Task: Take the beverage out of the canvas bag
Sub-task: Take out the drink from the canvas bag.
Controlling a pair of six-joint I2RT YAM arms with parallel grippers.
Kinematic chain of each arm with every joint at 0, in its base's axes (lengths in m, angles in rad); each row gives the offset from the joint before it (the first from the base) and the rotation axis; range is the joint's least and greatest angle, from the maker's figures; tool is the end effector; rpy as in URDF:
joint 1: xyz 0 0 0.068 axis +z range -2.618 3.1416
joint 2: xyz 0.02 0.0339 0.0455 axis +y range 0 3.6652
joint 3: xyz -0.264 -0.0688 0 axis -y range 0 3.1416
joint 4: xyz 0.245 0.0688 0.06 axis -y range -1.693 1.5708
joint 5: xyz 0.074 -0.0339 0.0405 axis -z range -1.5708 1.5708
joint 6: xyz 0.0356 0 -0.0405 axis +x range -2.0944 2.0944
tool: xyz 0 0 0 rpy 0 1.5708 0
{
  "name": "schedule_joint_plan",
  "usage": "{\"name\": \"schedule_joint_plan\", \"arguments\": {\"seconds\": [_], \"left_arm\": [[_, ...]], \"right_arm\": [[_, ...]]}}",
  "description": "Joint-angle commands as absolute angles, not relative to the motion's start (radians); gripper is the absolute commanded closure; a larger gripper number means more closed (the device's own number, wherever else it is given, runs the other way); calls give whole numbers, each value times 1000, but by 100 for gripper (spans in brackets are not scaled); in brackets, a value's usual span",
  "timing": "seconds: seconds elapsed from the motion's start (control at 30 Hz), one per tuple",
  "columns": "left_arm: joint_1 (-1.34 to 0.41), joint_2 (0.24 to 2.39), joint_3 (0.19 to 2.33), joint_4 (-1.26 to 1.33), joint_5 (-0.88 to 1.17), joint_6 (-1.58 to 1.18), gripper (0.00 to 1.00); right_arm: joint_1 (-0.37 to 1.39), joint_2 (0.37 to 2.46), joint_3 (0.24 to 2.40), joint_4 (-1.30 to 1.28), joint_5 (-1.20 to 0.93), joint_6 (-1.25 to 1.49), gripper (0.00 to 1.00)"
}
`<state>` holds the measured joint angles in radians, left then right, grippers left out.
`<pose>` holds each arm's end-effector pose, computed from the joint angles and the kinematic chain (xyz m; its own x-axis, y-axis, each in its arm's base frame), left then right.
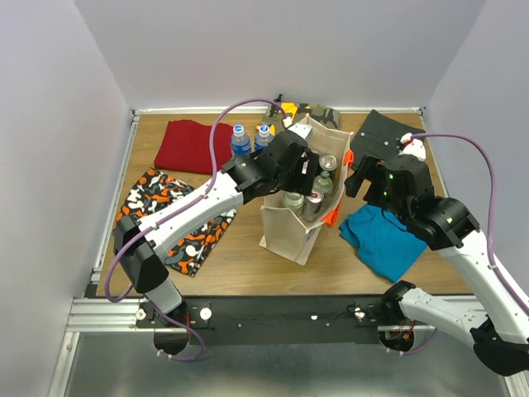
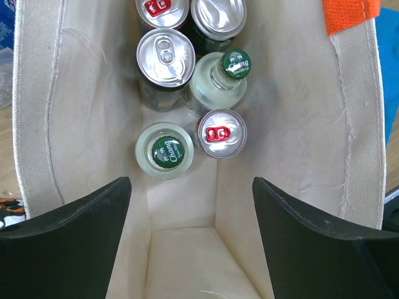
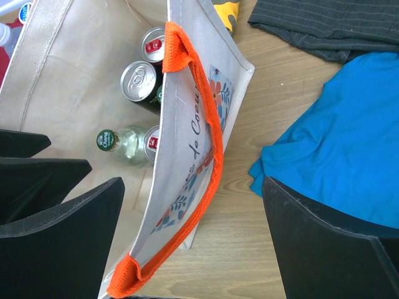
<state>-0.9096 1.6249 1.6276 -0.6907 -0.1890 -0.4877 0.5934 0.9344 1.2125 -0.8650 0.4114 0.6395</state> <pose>0.2284 -0.2826 0.3686 -0.6660 0.1064 -0.7384 0.4234 0.8689 -0.2566 0.1497 0.0838 0.3917 -0.5095 0.3161 -0.8003 0.0842 0.9439 0.3192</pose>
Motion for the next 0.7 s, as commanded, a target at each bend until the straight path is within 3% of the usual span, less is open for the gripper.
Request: {"name": "schedule_joint_plan", "arguments": {"seconds": [0.0, 0.1, 0.43, 0.67], "left_arm": [[-907, 1641, 1606, -692, -179, -531, 14], [-907, 1631, 1579, -675, -163, -534, 19], [-908, 1675, 1601, -689, -212, -540, 19], [-908, 1773, 1681, -686, -241, -532, 25]], "right_arm": [[589, 910, 1221, -886, 408, 598, 0], [589, 911, 1235, -910, 407, 600, 0], [589, 937, 1212, -859, 310, 603, 0], [589, 946, 1195, -845, 313, 592, 0]]}}
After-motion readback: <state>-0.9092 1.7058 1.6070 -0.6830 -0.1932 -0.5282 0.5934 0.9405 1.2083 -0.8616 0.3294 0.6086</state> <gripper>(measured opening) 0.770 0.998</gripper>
